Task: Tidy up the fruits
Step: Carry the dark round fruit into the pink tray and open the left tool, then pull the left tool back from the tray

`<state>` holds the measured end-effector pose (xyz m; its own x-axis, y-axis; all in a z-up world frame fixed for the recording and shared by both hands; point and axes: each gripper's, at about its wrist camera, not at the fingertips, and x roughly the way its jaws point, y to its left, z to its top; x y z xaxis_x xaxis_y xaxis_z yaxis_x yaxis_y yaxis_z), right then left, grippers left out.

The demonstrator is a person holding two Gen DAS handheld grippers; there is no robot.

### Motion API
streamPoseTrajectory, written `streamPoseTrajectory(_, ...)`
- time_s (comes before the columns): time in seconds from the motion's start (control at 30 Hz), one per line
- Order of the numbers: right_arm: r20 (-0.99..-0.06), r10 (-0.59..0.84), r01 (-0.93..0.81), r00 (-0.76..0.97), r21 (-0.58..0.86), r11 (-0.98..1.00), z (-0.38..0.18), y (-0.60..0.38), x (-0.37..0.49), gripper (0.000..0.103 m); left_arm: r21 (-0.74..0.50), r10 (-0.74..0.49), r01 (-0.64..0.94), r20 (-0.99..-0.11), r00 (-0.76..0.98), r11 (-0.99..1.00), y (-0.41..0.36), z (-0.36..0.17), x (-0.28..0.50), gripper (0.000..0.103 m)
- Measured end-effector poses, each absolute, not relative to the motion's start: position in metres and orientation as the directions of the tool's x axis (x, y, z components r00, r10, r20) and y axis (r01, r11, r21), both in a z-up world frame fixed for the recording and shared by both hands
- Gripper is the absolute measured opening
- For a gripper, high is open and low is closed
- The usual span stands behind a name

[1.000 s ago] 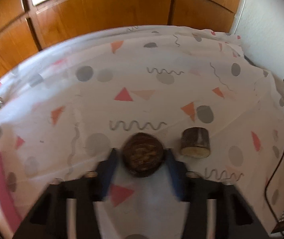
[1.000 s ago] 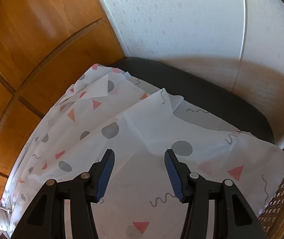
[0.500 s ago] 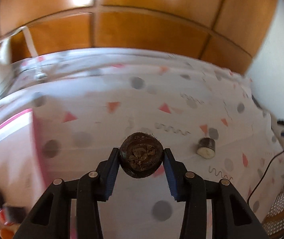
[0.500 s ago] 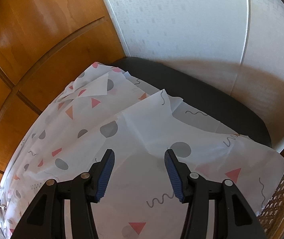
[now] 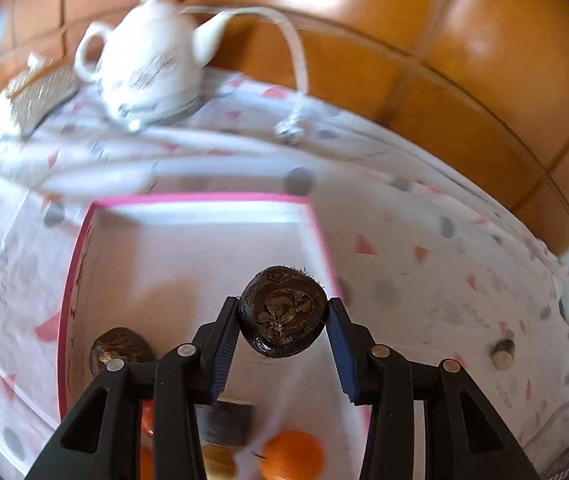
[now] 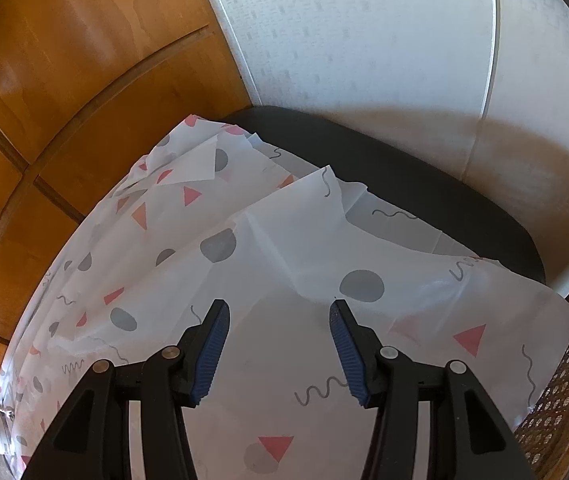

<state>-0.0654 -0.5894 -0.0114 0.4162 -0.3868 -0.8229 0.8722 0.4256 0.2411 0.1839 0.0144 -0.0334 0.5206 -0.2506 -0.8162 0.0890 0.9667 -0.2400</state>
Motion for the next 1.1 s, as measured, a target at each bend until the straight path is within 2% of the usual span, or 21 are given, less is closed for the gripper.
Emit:
streamPoseTrajectory(0.23,-0.831,-0.389,0.876,0.397,0.218,0.43,-0.013,-0.588,-0.063,0.053,-0.269,-0.244,0.019,-0.836,0.491,0.963,0.027,-0.058,0.192,0.044)
streamPoseTrajectory(0.3,-0.833,-0.388,0.877,0.394,0.215,0.429,-0.014,-0.588,-0.062,0.053,-0.259,-0.231,0.014,-0.833,0.503,0.966,0.027,-0.058,0.189,0.049)
streamPoseTrajectory(0.5,-0.837,-0.383,0.878,0.39,0.213,0.428,-0.015,-0.589,-0.062,0.053,-0.252,-0.21,-0.002,-0.812,0.544,0.968,0.034,-0.044,0.177,0.05)
streamPoseTrajectory(0.67,-0.839,-0.378,0.877,0.391,0.215,0.43,-0.015,-0.589,-0.059,0.053,-0.229,-0.167,-0.03,-0.788,0.592,0.973,0.043,-0.031,0.156,0.059)
streamPoseTrajectory(1.1,-0.835,-0.356,0.836,0.419,0.202,0.511,-0.014,-0.58,-0.046,0.053,-0.198,-0.129,-0.033,-0.748,0.651,0.98,0.061,-0.017,0.093,0.062)
